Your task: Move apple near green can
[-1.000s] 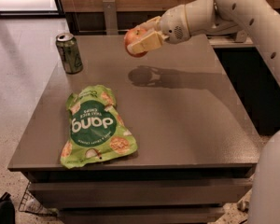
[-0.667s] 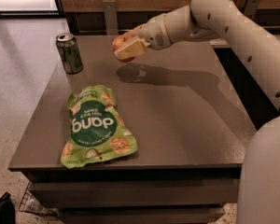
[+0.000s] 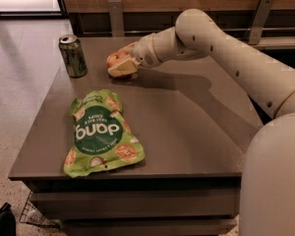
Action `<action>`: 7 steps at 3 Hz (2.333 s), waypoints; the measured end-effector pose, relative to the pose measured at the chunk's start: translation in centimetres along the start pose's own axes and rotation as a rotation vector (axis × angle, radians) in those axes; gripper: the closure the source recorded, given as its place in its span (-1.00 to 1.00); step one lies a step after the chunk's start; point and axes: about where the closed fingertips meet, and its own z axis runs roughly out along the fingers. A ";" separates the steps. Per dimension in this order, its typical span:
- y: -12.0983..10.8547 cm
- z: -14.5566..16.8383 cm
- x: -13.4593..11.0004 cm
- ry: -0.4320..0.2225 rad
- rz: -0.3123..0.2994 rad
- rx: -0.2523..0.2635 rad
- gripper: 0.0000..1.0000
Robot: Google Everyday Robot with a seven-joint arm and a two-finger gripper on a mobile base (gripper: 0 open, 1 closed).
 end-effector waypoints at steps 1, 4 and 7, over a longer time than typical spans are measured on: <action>0.9 1.5 -0.4 -0.006 -0.023 -0.030 1.00; 1.9 -1.9 -3.4 -0.101 -0.057 -0.023 1.00; 1.8 -2.0 -3.9 -0.130 -0.029 -0.032 1.00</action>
Offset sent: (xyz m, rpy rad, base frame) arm -0.0203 0.0437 0.0048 0.0446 0.0237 0.1409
